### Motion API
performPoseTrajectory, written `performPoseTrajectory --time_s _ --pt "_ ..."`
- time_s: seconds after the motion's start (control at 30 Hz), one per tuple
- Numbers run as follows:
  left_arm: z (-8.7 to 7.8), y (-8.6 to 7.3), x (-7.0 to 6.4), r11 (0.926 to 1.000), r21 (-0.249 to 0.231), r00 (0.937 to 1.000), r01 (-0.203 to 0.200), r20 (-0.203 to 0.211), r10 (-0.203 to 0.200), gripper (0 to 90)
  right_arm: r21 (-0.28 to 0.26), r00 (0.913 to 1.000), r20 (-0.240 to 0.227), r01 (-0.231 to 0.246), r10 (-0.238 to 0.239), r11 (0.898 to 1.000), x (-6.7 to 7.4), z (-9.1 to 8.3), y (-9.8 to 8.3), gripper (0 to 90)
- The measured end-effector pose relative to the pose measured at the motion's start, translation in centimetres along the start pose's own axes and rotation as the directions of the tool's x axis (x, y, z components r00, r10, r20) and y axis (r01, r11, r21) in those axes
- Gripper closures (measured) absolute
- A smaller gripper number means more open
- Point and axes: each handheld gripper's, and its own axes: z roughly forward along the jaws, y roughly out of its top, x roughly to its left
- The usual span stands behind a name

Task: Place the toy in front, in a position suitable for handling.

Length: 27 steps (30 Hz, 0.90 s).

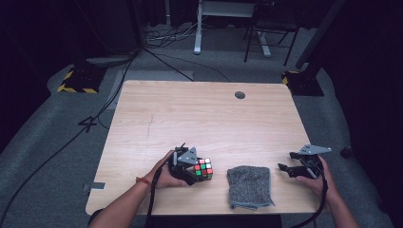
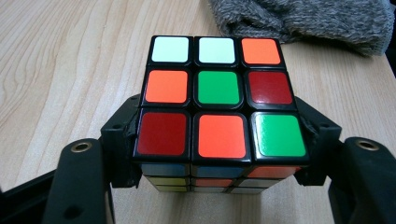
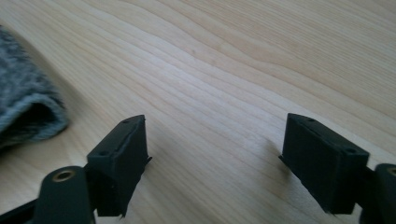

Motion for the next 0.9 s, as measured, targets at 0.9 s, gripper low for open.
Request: performPoseTrajectory --time_s 0.9 --pt "0.7 -0.4 0.0 0.998 0.059 0.9997 0.023 -0.011 -0.023 29.3 -0.021 0.8554 -0.361 0.391 -0.371 0.92 14.1 1.7 3.7 35.6"
